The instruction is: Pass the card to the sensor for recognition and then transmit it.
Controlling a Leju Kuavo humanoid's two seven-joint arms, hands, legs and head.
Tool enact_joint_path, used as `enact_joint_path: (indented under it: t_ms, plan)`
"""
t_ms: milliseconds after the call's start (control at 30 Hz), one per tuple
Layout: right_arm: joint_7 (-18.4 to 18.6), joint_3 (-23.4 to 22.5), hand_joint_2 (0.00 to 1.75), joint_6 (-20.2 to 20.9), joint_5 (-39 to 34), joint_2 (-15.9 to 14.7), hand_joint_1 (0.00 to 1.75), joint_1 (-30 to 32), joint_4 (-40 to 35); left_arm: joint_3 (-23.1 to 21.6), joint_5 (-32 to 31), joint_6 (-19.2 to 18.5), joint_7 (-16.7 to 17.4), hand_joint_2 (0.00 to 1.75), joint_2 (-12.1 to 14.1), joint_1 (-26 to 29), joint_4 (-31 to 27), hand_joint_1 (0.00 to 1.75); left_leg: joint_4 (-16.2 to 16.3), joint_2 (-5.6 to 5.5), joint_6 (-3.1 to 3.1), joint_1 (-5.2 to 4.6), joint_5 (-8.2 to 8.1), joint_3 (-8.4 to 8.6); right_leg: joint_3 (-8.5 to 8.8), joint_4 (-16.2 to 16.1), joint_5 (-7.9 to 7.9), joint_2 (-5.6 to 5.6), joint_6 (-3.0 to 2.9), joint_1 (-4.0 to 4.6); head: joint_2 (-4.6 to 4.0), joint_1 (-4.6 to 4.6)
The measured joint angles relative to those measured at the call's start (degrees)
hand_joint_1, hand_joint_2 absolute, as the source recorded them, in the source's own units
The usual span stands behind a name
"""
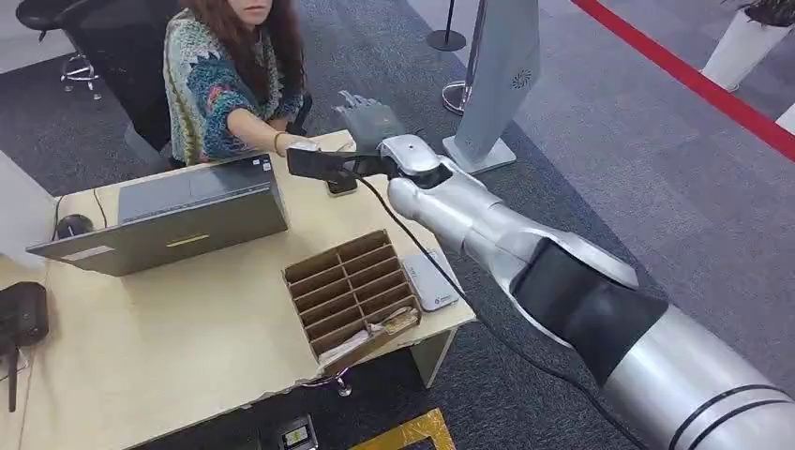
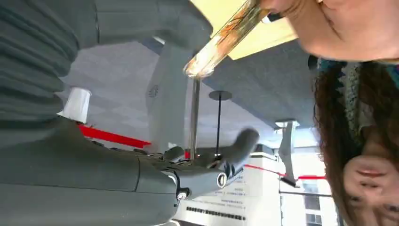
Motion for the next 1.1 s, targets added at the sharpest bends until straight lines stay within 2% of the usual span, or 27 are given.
enact_joint_path:
  t_ms: [200, 333, 533, 733, 900, 1033, 1100]
  plan:
    - [0.55, -0.42, 1.75, -6.30, -0.64, -0.35, 0.00, -0.10, -1.07, 0.02, 0.66, 0.59, -0.07, 0.00, 0.02, 0.31, 0.00, 0.00, 0.02, 0.09, 0.00, 0.00, 0.00, 0.07, -0.01, 0.00, 0.00, 0.11, 0.00, 0.00, 0.02, 0.00]
    - [1.05, -2.53, 1.75, -10.14, -2.71, -2.03, 0.00, 2.10, -7.60, 0.04, 1.79, 1.38, -0.83, 0.00, 0.02, 0.97, 0.00, 0.00, 0.02, 0.12, 0.00, 0.03, -0.01, 0.11, 0.00, -0.01, 0.00, 0.13, 0.00, 0.01, 0.00, 0.00]
    - [0.46, -7.59, 1.75, -11.12, -4.55, -5.38, 0.00, 13.30, -24.56, 0.07, 3.28, 1.88, -2.27, 0.00, 0.02, 1.84, 0.02, 0.00, 0.00, 0.12, -0.01, 0.03, -0.02, 0.11, 0.01, -0.03, -0.01, 0.12, 0.00, 0.01, 0.02, 0.00]
    - [-3.71, -13.22, 1.75, -11.10, -10.93, -8.39, 0.00, 27.46, -41.00, 0.35, 4.35, 1.99, -4.11, 0.00, 0.11, 2.71, 0.09, 0.00, 0.00, 0.15, -0.04, 0.03, -0.06, 0.13, 0.01, -0.03, -0.01, 0.14, 0.00, 0.01, 0.00, 0.00]
    - [-5.74, -17.61, 1.75, -11.47, -12.74, -9.86, 0.00, 35.43, -49.50, 1.38, 4.79, 1.99, -5.53, 0.00, 0.28, 3.03, 0.55, 0.00, -0.01, 0.23, -0.05, 0.04, -0.07, 0.16, -0.01, -0.04, -0.01, 0.16, 0.00, 0.02, 0.02, 0.02]
    - [-8.90, -21.66, 1.75, -12.20, -16.62, -10.10, 0.00, 43.48, -53.93, 1.77, 4.76, 1.97, -4.46, 0.00, 0.31, 3.53, 0.57, 0.00, -0.01, 0.18, -0.04, 0.04, -0.07, 0.13, 0.01, -0.04, -0.01, 0.13, 0.00, 0.02, 0.02, 0.02]
    - [-9.51, -23.00, 1.75, -12.33, -17.38, -10.10, 0.00, 45.12, -55.02, 1.84, 4.76, 1.97, -4.26, 0.00, 0.31, 3.81, 0.61, 0.00, -0.02, 0.28, -0.06, 0.04, -0.08, 0.11, -0.04, -0.04, -0.01, 0.21, -0.01, 0.02, 0.02, 0.00]
